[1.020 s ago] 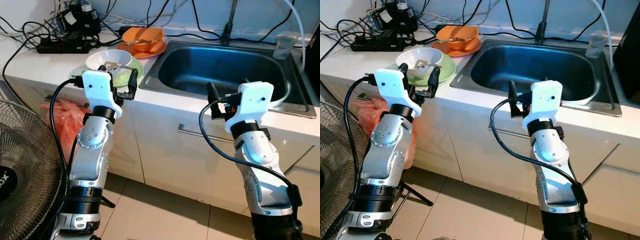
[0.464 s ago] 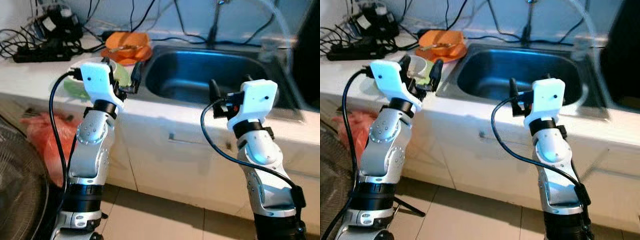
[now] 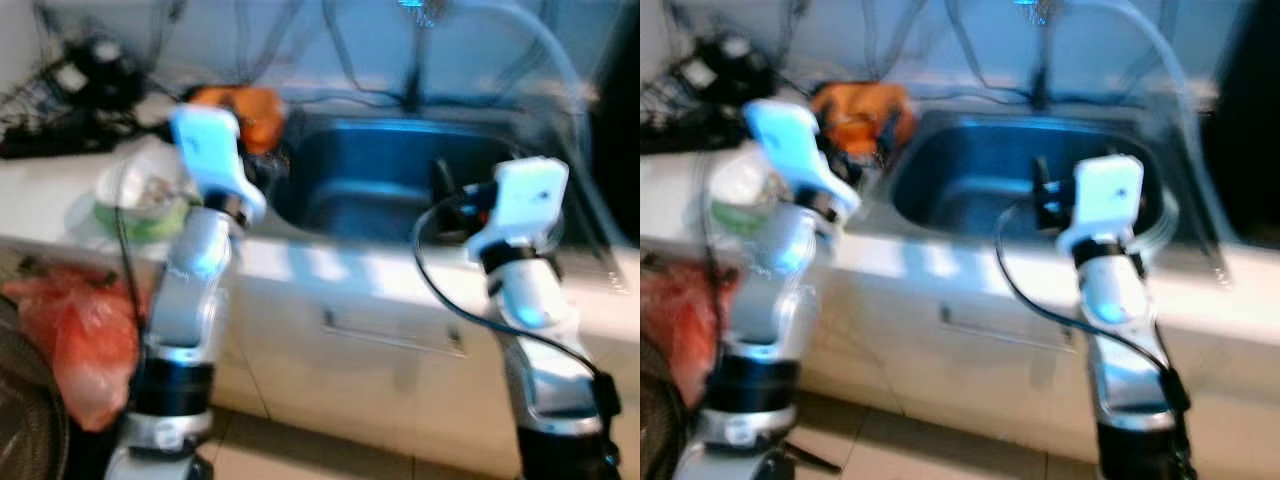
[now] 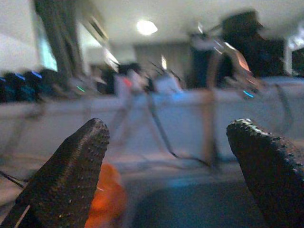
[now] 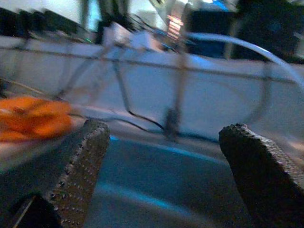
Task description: Kitchen organization
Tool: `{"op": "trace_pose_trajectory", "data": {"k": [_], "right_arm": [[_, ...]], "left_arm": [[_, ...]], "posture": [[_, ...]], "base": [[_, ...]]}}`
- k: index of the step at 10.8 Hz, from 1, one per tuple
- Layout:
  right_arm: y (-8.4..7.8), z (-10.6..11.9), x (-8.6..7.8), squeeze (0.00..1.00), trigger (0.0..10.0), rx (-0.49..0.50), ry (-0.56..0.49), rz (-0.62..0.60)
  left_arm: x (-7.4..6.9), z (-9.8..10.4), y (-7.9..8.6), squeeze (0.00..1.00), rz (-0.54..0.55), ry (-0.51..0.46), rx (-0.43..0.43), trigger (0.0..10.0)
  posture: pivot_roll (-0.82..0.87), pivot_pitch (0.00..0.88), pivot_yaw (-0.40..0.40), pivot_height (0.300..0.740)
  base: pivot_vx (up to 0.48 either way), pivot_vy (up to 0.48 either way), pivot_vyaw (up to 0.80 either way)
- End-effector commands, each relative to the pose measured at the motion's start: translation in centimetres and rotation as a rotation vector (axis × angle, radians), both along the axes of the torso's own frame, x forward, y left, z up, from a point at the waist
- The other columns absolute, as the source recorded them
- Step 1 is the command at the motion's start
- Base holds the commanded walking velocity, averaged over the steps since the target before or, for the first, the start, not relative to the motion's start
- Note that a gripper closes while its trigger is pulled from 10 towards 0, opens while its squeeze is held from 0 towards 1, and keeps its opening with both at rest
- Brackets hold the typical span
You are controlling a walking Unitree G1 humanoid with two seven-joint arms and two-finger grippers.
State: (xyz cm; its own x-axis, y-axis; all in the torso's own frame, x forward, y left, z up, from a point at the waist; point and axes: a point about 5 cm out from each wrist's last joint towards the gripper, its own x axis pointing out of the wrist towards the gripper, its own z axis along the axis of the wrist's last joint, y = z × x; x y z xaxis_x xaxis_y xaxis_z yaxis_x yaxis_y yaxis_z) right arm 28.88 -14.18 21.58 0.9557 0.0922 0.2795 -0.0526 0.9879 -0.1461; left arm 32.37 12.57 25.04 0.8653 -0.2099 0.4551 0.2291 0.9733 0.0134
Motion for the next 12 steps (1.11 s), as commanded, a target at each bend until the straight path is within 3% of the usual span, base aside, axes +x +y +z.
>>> {"op": "trace_pose_trajectory", "data": {"k": [1, 9, 12], "right_arm": [[0.74, -0.04, -0.13, 0.0, 10.0, 0.001, 0.0, 0.027], [0.98, 0.0, -0.16, 0.0, 10.0, -0.009, -0.001, 0.039], [1.07, -0.07, -0.18, 0.0, 10.0, -0.013, 0.003, 0.042]], "left_arm": [[0.04, -0.41, 0.85, 0.0, 0.033, 0.022, -0.002, 10.0], [0.21, -0.96, 1.27, 0.0, 0.117, 0.048, 0.033, 10.0], [0.33, -1.39, 1.12, 0.0, 0.116, 0.073, 0.034, 10.0]], "posture": [[-0.04, 0.0, 0.065, 0.74], [-0.03, 0.0, 0.065, 0.74], [-0.03, 0.0, 0.065, 0.74]], "base": [[0.0, 0.0, 0.0], [0.0, 0.0, 0.0], [0.0, 0.0, 0.8]]}}
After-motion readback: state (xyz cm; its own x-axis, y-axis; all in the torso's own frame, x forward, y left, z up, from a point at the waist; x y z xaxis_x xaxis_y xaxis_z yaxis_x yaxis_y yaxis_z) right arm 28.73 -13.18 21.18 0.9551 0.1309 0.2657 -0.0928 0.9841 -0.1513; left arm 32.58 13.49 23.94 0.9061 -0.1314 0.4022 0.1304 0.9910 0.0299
